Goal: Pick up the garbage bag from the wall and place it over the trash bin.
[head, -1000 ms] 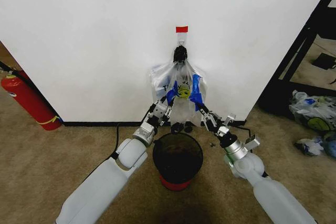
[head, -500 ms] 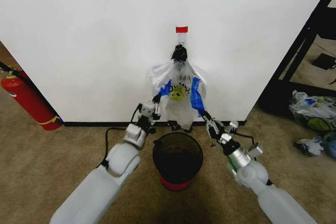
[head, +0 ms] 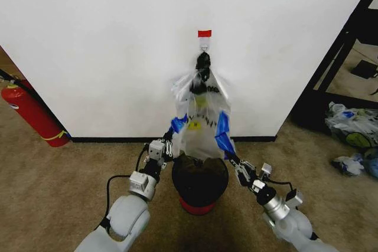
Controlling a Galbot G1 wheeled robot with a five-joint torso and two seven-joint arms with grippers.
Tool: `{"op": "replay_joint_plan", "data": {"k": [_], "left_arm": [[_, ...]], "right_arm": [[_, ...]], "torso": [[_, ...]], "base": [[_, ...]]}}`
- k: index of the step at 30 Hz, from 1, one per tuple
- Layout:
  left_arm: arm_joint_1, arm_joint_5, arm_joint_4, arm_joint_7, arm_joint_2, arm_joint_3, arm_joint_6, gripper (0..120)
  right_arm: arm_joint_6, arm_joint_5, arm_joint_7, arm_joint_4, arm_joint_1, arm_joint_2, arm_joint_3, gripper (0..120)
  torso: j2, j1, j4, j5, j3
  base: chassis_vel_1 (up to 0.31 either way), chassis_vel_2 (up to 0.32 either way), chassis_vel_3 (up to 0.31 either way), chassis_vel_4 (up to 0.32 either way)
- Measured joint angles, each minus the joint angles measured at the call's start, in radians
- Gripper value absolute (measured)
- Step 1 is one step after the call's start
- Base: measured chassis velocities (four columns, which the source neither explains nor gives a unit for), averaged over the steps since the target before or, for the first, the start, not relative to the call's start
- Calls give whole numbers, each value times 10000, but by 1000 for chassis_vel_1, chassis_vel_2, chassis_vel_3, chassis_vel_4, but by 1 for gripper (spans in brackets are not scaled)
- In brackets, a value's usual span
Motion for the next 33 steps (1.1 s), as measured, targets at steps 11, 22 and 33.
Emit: {"op": "replay_joint_plan", "data": {"k": [11, 22, 33], "left_arm": [[1066, 74, -2459, 9, 31, -1048, 33, 0], [1919, 85, -3847, 16, -34, -1728, 172, 0], [2452, 864, -2248, 5, -537, -934, -514, 0]], "right_arm": [[102, -11, -99, 2446, -697, -314, 994, 0], [-149, -293, -220, 4327, -1208, -591, 2009, 0], [331, -1011, -889, 3057, -1320, -313, 1825, 0]], "torso": [[0, 0, 1, -1, -1], [0, 0, 2, 0, 0], [-1, 1, 0, 0, 1]], "base": [[0, 0, 0, 0], [0, 0, 0, 0], [0, 0, 0, 0]]}}
